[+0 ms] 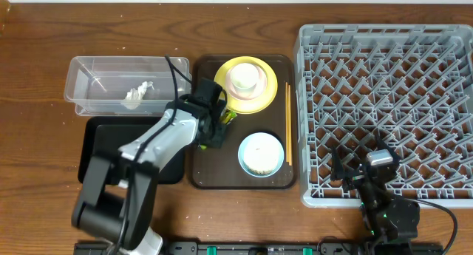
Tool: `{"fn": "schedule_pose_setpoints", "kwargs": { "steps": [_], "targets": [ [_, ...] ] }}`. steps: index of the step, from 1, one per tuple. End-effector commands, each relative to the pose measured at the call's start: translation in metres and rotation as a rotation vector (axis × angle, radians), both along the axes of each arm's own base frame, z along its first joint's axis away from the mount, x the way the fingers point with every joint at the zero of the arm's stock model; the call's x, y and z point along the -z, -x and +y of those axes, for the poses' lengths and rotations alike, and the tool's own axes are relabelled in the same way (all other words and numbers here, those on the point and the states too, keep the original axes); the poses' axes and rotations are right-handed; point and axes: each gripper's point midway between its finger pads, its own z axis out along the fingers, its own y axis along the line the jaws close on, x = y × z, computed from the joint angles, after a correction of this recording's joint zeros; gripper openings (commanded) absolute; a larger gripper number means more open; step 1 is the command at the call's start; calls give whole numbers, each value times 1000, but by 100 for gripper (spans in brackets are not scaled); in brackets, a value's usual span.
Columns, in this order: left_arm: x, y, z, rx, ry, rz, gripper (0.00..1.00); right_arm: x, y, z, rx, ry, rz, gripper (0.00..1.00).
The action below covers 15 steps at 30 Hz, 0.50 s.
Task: Sort waste into correct bins and load items into the dishwasher rack
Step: 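Carry the wrapper left and release it into the clear bin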
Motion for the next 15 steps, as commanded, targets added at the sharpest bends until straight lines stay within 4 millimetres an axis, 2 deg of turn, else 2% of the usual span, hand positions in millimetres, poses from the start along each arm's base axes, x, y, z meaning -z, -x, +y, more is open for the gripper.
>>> {"fn": "schedule_pose_setpoints", "kwargs": {
  "steps": [1, 5, 10, 12, 15],
  "targets": [
    [-50, -16, -6, -29, 66, -141, 6, 2, 0, -2, 11, -3, 8, 99],
    [-106, -30, 0, -49, 86, -338, 6, 2, 0, -2, 11, -3, 8, 99],
    [-174, -63, 38, -102, -97, -675, 6, 2, 0, -2, 11, -3, 8, 99],
    [-188, -75, 49, -92, -185, -757, 6, 2, 0, -2, 11, -3, 8, 99],
    [-188, -89, 56, -17, -270, -789, 7, 2, 0, -2, 11, -3, 7, 99]
  ]
}}
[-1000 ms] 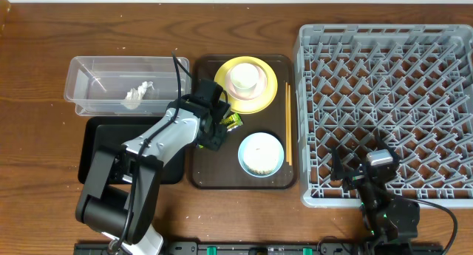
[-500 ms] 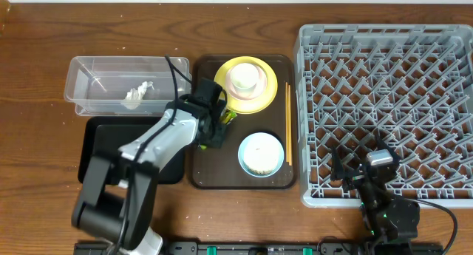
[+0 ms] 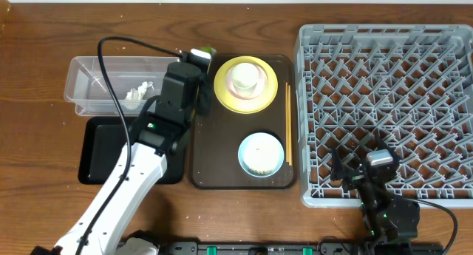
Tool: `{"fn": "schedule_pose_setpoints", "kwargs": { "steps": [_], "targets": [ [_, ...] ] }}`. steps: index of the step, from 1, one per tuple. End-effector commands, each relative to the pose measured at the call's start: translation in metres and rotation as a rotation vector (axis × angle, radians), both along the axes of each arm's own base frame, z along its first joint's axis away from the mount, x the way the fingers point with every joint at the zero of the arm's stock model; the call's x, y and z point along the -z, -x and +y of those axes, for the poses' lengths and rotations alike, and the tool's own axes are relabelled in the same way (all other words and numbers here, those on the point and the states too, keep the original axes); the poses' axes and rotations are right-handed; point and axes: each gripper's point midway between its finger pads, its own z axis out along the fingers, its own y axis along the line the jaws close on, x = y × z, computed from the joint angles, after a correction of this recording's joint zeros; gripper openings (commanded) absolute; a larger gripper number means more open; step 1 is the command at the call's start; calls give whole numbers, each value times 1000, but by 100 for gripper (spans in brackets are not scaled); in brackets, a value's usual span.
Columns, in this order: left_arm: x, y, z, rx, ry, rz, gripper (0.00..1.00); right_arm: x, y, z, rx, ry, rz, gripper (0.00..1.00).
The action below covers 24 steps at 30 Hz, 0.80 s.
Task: Sort waste into correct bins and load items into the dishwasher rack
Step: 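Carry the wrapper left and release it into the clear bin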
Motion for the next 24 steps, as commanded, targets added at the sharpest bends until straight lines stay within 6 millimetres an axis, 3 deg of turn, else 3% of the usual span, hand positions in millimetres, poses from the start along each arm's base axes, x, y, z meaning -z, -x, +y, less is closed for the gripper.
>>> {"fn": "schedule_pose_setpoints", "kwargs": {
  "steps": [1, 7, 13, 24],
  "targets": [
    [6, -15, 30, -17, -230, -9, 6, 2, 0, -2, 11, -3, 7, 99],
    [49, -37, 74, -36, -367, 95, 6, 2, 0, -2, 11, -3, 7, 99],
    [70, -50, 120, -136, -373, 131, 6, 2, 0, -2, 11, -3, 7, 99],
    [85, -53, 146, -125, -333, 167, 7, 2, 0, -2, 11, -3, 7, 99]
  ]
}}
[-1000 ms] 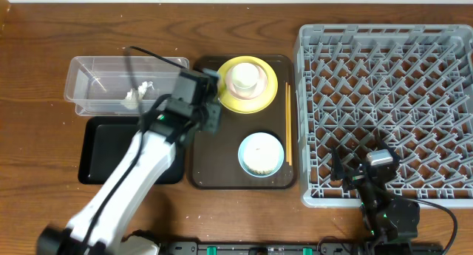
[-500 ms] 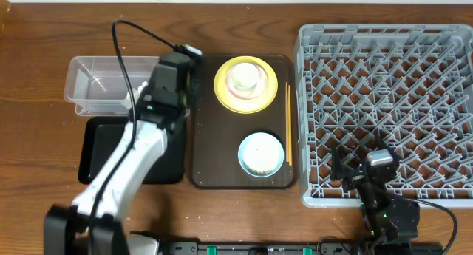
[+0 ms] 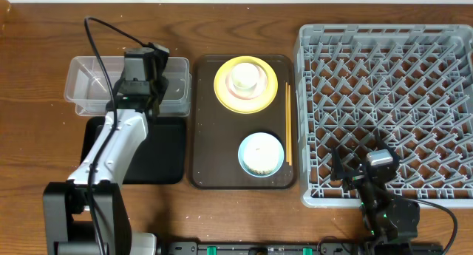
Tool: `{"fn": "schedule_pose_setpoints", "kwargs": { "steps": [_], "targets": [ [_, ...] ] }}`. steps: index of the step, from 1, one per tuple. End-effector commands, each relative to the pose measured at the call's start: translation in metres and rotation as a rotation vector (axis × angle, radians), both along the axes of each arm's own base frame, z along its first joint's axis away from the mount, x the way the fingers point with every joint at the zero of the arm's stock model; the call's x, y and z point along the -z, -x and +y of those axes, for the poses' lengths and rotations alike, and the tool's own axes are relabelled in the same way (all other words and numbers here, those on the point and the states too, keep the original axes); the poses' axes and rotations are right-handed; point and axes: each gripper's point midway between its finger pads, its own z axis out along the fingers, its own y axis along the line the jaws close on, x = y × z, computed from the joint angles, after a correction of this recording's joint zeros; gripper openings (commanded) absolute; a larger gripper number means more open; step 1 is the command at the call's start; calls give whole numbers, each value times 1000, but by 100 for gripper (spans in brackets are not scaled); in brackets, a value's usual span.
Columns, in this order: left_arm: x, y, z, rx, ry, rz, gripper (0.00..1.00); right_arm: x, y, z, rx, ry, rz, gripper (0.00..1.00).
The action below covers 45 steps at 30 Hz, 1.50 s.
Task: Sort waste into correct bins and load items into the dishwasher rack
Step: 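Carry the wrapper left and release it into the clear bin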
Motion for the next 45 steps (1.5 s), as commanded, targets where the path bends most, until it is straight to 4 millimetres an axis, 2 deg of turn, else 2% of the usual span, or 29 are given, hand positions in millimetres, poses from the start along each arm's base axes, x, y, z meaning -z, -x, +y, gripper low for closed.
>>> {"fn": "schedule_pose_setpoints", "kwargs": {
  "steps": [1, 5, 11, 15, 20, 27, 30, 31, 33, 34, 37, 41, 43, 45],
  "targets": [
    [5, -3, 7, 10, 6, 15, 7, 2, 0, -2, 11, -3, 7, 99],
    [8, 2, 13, -6, 6, 36, 6, 2, 0, -2, 11, -3, 7, 99],
    [13, 8, 13, -3, 9, 70, 6, 2, 0, -2, 11, -3, 8, 99],
    [13, 7, 13, 87, -74, 101, 6, 2, 0, -2, 11, -3, 7, 99],
    [21, 10, -9, 313, -112, 164, 6, 2, 0, -2, 11, -3, 8, 99],
    [30, 18, -24, 400, -59, 202, 6, 2, 0, -2, 11, -3, 8, 99],
    [29, 18, -25, 404, -53, 197, 6, 2, 0, -2, 11, -3, 8, 99],
    [28, 16, -23, 400, -54, 191, 7, 2, 0, -2, 11, -3, 8, 99],
    [26, 13, -19, 387, -59, 176, 17, 2, 0, -2, 11, -3, 7, 99],
    [24, 12, -16, 380, -60, 167, 28, 2, 0, -2, 11, -3, 8, 99],
    [21, 8, -7, 359, -64, 144, 38, 2, 0, -2, 11, -3, 8, 99],
    [9, -1, 0, 300, -36, 75, 39, 2, 0, -2, 11, -3, 8, 99],
    [-5, -8, 1, 263, -9, 9, 39, 2, 0, -2, 11, -3, 8, 99],
    [-27, -15, -3, 222, 33, -75, 39, 2, 0, -2, 11, -3, 8, 99]
  ]
}}
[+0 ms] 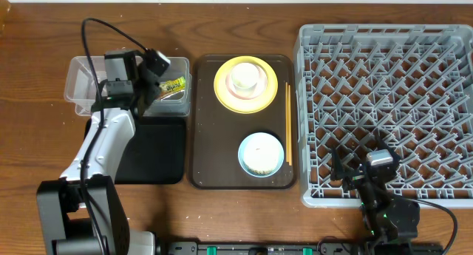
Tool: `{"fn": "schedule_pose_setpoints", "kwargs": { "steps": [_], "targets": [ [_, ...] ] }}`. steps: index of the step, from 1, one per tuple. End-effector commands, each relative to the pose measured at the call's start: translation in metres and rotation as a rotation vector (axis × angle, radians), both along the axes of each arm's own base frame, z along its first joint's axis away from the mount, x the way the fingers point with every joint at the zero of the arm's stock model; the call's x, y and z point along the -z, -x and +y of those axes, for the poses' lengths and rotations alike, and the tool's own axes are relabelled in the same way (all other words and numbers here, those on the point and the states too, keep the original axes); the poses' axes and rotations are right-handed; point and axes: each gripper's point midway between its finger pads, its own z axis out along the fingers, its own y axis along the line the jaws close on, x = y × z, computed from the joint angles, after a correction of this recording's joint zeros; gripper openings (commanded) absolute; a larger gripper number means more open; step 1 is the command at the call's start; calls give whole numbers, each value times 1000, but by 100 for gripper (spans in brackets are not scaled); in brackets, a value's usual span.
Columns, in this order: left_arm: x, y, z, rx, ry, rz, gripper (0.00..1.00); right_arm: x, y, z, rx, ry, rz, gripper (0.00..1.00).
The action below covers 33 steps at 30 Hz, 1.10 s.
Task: Sort waste into correct bins and load items into the dishwasher rack
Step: 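Carry the wrapper left and release it into the clear bin, then move the left gripper right over the light-blue rice bowl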
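Observation:
A yellow-green wrapper [172, 84] lies inside the clear plastic bin [81, 92] at its right end. My left gripper [148, 83] hovers over that bin just left of the wrapper and looks open, with nothing in it. On the brown tray [203, 170] stand a yellow plate [225, 89] carrying a pale cup [245, 77], a light-blue bowl [260, 153] and a thin wooden stick [287, 122]. The grey dishwasher rack [384, 85] fills the right side. My right gripper [367, 172] rests at the rack's front edge; its jaws are unclear.
A flat black bin [159, 155] sits in front of the clear bin, partly under my left arm. The arm's black cable [111, 29] loops over the table behind the clear bin. Bare wood lies along the table's front and far left.
The wrapper, hidden then, now lies in the clear bin's right end. My left gripper has shifted slightly left over the bin and turned. The right arm is unchanged.
My left gripper was down on the brown tray beside the yellow plate, at a yellow-green wrapper. Then it was at the tray's back left corner with the wrapper, then over the clear bin. Now the wrapper rests in that bin.

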Motion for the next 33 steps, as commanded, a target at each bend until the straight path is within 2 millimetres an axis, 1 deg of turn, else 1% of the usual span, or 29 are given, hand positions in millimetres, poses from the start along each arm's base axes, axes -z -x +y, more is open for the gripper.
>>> {"fn": "schedule_pose_setpoints", "kwargs": {
  "steps": [1, 4, 5, 7, 9, 11, 15, 19, 22, 25, 29, 33],
  "targets": [
    [-44, -10, -8, -76, 122, -137, 39, 2, 0, -2, 11, -3, 7, 99],
    [-80, -7, -27, -134, 260, -232, 39, 2, 0, -2, 11, -3, 8, 99],
    [-91, -3, -34, -155, 317, -255, 39, 2, 0, -2, 11, -3, 8, 99],
    [-110, 8, -56, -201, 462, -283, 35, 2, 0, -2, 11, -3, 7, 99],
    [-121, 22, -76, -237, 583, -273, 34, 2, 0, -2, 11, -3, 7, 99],
    [-124, 43, -102, -254, 680, -217, 34, 2, 0, -2, 11, -3, 8, 99],
    [-114, 74, -141, -216, 711, -100, 33, 2, 0, -2, 11, -3, 8, 99],
    [-90, 103, -171, -163, 667, 43, 33, 2, 0, -2, 11, -3, 7, 99],
    [-73, 123, -186, -138, 626, 140, 33, 2, 0, -2, 11, -3, 8, 99],
    [-59, 139, -196, -126, 594, 216, 33, 2, 0, -2, 11, -3, 8, 99],
    [-40, 162, -208, -185, 598, 323, 33, 2, 0, -2, 11, -3, 7, 99],
    [-24, 184, -219, -205, 565, 412, 33, 2, 0, -2, 11, -3, 8, 99]
  ]
}}
